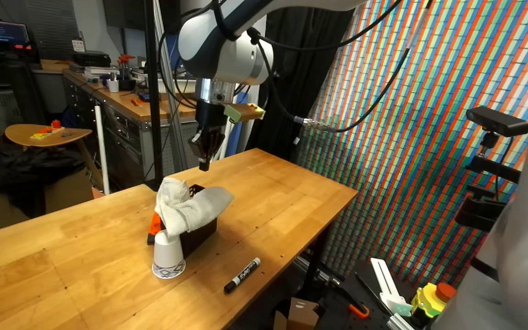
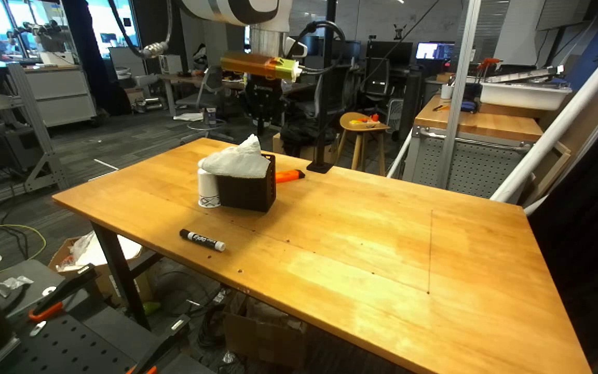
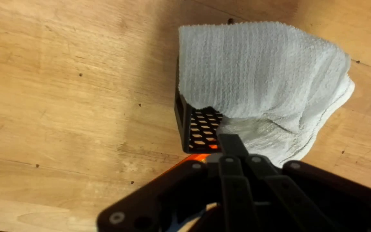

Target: Pick up the towel and put it in the box

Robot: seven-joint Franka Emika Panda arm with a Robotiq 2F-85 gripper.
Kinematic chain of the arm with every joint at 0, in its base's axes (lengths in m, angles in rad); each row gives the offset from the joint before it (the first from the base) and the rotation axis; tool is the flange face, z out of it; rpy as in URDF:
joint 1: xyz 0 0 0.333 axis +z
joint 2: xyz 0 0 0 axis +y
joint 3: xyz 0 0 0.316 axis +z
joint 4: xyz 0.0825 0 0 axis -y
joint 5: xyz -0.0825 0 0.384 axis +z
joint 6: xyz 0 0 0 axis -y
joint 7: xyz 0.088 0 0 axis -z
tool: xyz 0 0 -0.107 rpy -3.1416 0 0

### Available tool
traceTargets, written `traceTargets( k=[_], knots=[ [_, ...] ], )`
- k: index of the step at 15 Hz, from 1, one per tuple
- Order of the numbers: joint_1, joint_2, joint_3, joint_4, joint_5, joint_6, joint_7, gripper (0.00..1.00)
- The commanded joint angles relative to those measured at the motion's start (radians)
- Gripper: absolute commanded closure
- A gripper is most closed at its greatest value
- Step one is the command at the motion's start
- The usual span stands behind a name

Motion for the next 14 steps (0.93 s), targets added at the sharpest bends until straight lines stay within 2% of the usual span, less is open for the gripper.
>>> traceTargets(
  k=[1,6,14],
  knots=[
    [-0.006,-0.117,-0.032,-0.128,-0.011,0.007,-0.001,0.99],
    [-0.010,-0.168,-0.075,-0.247,0.003,0.021,-0.006,0.99],
    [-0.001,-0.138,-0.076,-0.296,0.033,0.060,-0.014,0.99]
  ],
)
